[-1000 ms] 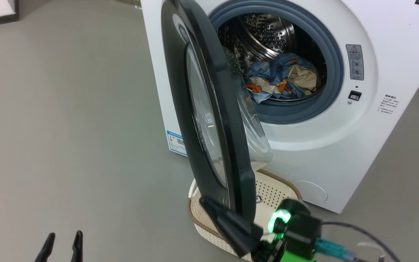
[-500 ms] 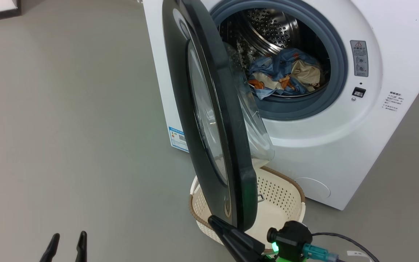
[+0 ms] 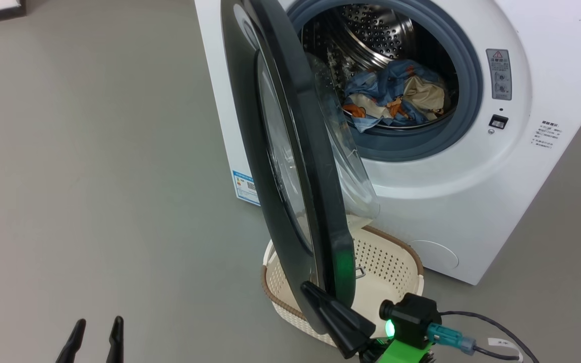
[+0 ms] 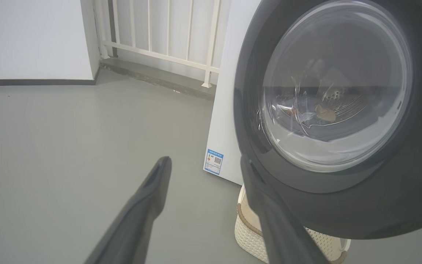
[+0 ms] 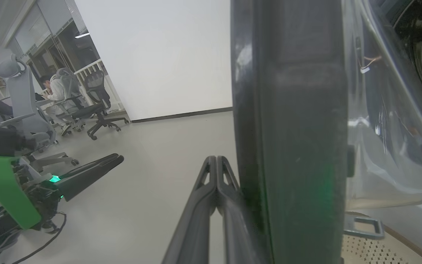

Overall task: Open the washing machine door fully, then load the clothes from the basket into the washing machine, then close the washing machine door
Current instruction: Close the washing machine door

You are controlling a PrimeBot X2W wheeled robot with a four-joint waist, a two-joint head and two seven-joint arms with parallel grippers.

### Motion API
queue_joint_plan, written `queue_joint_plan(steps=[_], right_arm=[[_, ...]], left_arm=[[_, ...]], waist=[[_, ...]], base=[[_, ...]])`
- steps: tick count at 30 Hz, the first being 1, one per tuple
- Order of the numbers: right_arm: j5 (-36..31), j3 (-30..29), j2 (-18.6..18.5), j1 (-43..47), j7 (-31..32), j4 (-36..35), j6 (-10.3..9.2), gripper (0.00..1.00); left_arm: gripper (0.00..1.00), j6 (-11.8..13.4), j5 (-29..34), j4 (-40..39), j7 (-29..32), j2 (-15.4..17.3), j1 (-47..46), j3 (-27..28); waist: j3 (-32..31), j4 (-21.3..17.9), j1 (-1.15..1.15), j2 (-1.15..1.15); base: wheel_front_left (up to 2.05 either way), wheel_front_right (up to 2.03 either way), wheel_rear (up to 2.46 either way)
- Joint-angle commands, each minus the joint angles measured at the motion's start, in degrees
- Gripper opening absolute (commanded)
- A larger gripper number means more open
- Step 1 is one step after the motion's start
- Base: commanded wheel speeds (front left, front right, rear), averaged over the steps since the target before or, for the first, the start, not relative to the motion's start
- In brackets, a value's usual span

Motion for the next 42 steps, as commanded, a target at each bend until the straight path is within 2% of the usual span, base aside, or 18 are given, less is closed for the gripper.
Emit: queue_joint_plan(steps=[1, 11, 24, 42], right_arm=[[-0.57, -0.14, 0.65, -1.64, -0.47, -0.97, 0.25, 0.0], [-1.17, -3.67, 0.49, -2.5, -0.47, -0.58, 0.25, 0.0], [-2.57, -10.56, -2.07, -6.54, -0.47, -0.03, 0.25, 0.0], [-3.5, -22.01, -6.26, -17.83, -0.47, 2.69, 0.25, 0.0]], left_arm=[[1.0, -0.13, 0.27, -1.0, -0.51, 0.76, -3.22, 1.81], [1.0, -0.13, 0.42, -1.49, -0.51, 0.24, -3.75, 1.47], [1.0, -0.13, 0.8, -2.55, -0.51, -1.58, -6.85, 0.45], [1.0, -0.13, 1.04, -3.37, -0.51, -4.89, -14.41, -2.6]], waist=[[0.26, -0.16, 0.0, 0.0], [1.95, -1.83, 0.0, 0.0], [6.54, -4.15, 0.0, 0.0], [15.41, -3.07, 0.0, 0.0]], base=[[0.0, 0.0, 0.0], [0.0, 0.0, 0.0], [0.0, 0.0, 0.0], [0.0, 0.0, 0.0]])
